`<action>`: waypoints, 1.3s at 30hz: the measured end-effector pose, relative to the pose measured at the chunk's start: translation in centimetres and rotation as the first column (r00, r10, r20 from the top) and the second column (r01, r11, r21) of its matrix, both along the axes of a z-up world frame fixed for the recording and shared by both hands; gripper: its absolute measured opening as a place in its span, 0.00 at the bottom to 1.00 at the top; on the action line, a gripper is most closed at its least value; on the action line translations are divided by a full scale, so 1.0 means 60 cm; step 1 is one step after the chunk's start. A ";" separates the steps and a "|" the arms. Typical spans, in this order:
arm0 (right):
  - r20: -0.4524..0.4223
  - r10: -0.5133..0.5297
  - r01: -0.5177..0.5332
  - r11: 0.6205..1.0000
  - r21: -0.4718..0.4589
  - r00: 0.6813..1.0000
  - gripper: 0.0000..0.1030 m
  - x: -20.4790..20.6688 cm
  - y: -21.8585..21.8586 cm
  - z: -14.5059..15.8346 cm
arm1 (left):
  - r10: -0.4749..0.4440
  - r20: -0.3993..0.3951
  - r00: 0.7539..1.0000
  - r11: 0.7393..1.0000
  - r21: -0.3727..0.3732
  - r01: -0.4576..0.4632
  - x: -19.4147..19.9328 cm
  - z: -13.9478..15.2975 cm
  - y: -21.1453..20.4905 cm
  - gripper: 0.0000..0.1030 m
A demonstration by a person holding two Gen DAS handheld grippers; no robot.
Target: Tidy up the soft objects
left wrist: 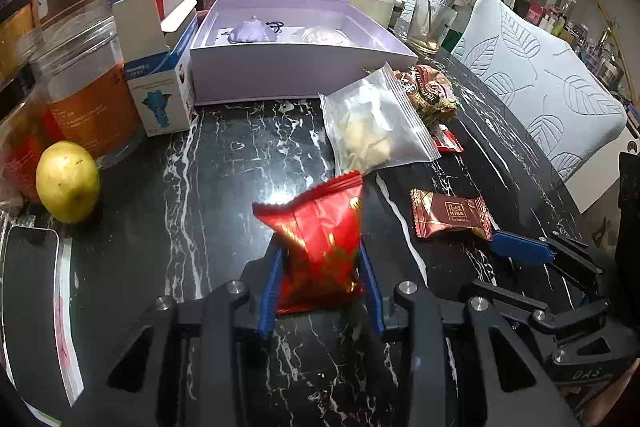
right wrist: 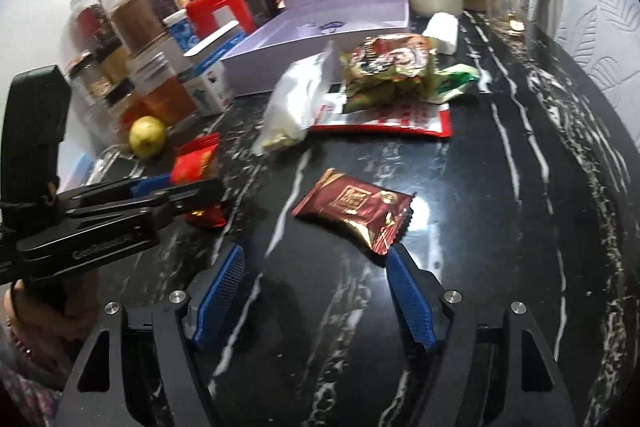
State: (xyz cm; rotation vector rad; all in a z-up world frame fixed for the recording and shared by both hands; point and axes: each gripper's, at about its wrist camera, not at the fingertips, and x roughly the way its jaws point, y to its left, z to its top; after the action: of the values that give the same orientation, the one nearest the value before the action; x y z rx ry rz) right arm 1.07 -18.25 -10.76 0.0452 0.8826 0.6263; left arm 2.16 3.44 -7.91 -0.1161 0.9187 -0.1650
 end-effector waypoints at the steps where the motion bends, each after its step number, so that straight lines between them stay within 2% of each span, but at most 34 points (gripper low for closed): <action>1: -0.001 0.000 0.000 1.000 0.001 1.000 0.72 -0.001 0.000 0.000 | 0.000 0.000 1.000 1.000 0.000 0.000 -0.001 0.000 0.000 0.34; 6: 0.040 -0.040 0.043 0.996 -0.072 0.998 0.72 0.009 -0.002 0.006 | 0.006 0.004 1.000 1.000 -0.008 -0.006 -0.003 0.001 0.004 0.34; 9: 0.077 -0.028 0.037 0.992 -0.117 0.997 0.72 0.021 -0.002 0.010 | 0.003 0.006 1.000 1.000 -0.010 -0.003 0.000 -0.001 0.003 0.34; 15: 0.066 0.131 -0.113 0.967 -0.228 0.989 0.72 0.064 0.020 0.000 | -0.001 0.006 1.000 1.000 -0.013 0.001 0.009 -0.006 -0.002 0.34; 22: 0.056 0.268 -0.242 0.927 -0.288 0.962 0.71 0.089 0.042 -0.004 | -0.005 -0.009 1.000 1.000 0.005 0.005 0.024 -0.014 -0.009 0.34; 23: 0.066 0.282 -0.249 0.917 -0.312 0.957 0.63 0.084 0.047 -0.004 | -0.006 -0.008 1.000 1.000 0.010 0.006 0.026 -0.015 -0.010 0.34; 24: 0.074 0.292 -0.256 0.915 -0.311 0.954 0.41 0.080 0.047 -0.003 | -0.007 -0.007 1.000 1.000 0.018 0.007 0.028 -0.015 -0.011 0.34; 25: 0.072 0.293 -0.258 0.917 -0.305 0.953 0.30 0.080 0.047 -0.002 | -0.009 -0.005 1.000 1.000 0.025 0.009 0.029 -0.015 -0.013 0.34; 29: 0.059 0.261 -0.232 0.924 -0.305 0.963 0.27 0.079 0.046 -0.002 | -0.020 0.011 1.000 0.998 0.061 0.019 0.034 -0.017 -0.021 0.34; 32: 0.068 0.233 -0.206 0.938 -0.277 0.970 0.27 0.078 0.040 -0.002 | -0.015 0.021 1.000 0.999 0.033 0.014 0.037 -0.016 -0.018 0.31; 39: 0.089 0.155 -0.136 0.972 -0.191 0.984 0.27 0.063 0.017 0.007 | -0.008 0.058 0.998 0.999 0.042 0.005 0.021 0.004 -0.018 0.31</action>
State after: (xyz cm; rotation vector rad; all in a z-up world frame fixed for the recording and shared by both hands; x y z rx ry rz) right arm 4.86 -17.26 -10.33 -0.2193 0.8449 0.6751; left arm 3.44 2.36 -7.70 -0.0697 0.8644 -0.1545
